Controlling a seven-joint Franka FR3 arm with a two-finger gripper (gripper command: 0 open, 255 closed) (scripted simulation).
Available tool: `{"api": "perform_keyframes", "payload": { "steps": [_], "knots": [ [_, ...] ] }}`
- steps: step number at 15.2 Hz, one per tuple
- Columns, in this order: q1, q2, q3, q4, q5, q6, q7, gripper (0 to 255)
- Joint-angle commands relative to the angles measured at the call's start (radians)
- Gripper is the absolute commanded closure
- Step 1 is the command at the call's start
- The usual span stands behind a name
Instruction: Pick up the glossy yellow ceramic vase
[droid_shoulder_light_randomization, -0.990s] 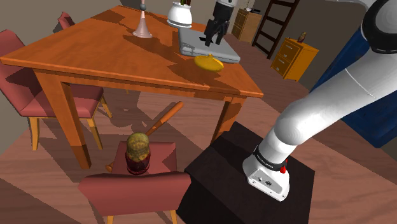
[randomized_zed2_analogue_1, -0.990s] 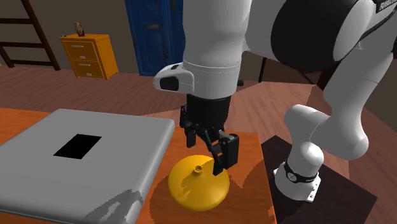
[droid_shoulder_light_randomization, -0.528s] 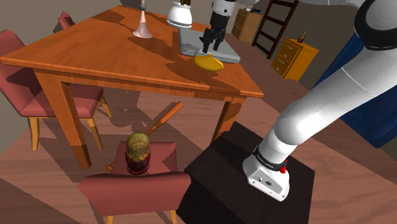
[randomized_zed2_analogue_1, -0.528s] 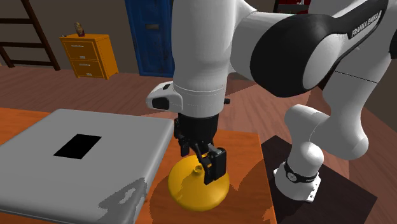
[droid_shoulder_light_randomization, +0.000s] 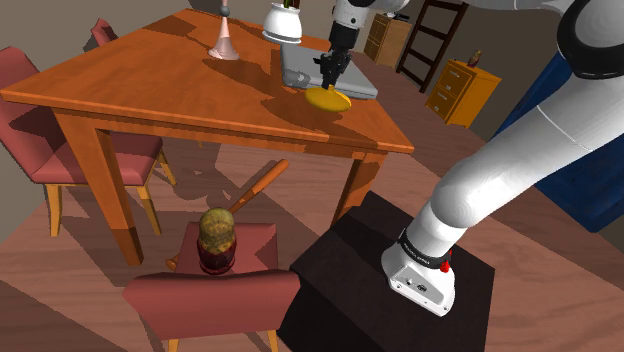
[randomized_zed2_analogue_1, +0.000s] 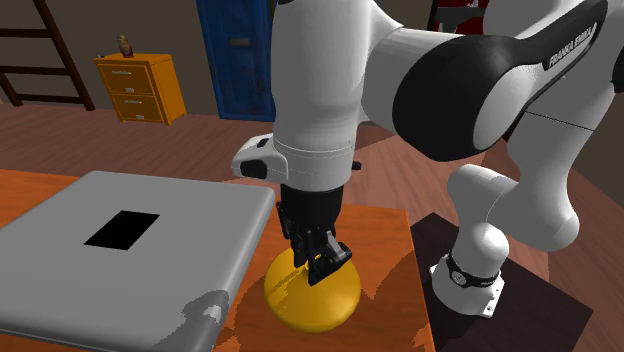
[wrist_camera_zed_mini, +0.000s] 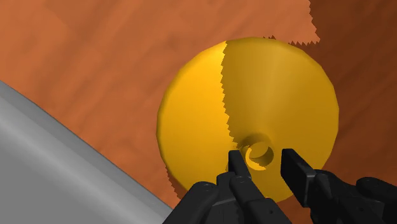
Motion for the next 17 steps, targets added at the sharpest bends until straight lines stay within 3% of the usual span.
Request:
{"api": "perform_keyframes", "payload": {
  "steps": [1,4,17],
  "knots": [
    [0.000,0.001,0.000,-0.001,0.000,0.000,0.000,255],
    [0.000,0.002,-0.001,0.000,0.000,0.000,-0.002,255],
    [0.001,0.012,0.001,0.185,0.002,-0.175,-0.002,255]
  ]
}}
